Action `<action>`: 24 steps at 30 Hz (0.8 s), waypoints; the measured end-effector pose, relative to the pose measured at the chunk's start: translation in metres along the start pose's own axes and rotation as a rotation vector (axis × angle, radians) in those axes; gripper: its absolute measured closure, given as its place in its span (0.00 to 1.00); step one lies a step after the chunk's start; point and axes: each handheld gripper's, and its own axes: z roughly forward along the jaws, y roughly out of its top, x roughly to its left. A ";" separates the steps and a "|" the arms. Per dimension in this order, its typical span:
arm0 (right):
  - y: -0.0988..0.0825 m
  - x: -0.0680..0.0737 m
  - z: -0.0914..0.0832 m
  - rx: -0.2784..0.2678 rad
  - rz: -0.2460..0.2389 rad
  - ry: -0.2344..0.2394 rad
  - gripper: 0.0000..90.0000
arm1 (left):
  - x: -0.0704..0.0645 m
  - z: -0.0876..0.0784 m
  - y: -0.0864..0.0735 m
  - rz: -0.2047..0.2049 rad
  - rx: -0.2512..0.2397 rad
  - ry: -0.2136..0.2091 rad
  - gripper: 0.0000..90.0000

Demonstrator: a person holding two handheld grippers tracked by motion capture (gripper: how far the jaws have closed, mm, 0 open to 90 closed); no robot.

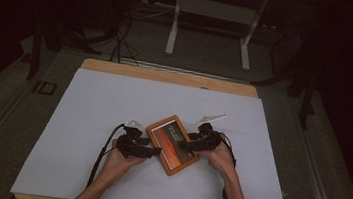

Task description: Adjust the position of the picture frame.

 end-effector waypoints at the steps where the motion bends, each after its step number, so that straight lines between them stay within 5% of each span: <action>1: 0.000 0.000 0.000 0.002 0.003 0.010 0.40 | 0.000 0.001 0.000 -0.003 0.005 -0.002 0.36; 11: -0.006 0.009 -0.007 0.013 -0.028 -0.051 0.49 | 0.009 0.000 0.003 -0.124 -0.002 -0.042 0.45; 16: -0.014 0.013 -0.011 0.014 -0.030 -0.019 0.58 | 0.014 -0.004 0.005 -0.141 -0.025 0.031 0.51; 24: -0.024 0.034 -0.013 0.060 -0.088 -0.027 0.62 | 0.028 -0.009 0.011 -0.152 -0.036 0.022 0.57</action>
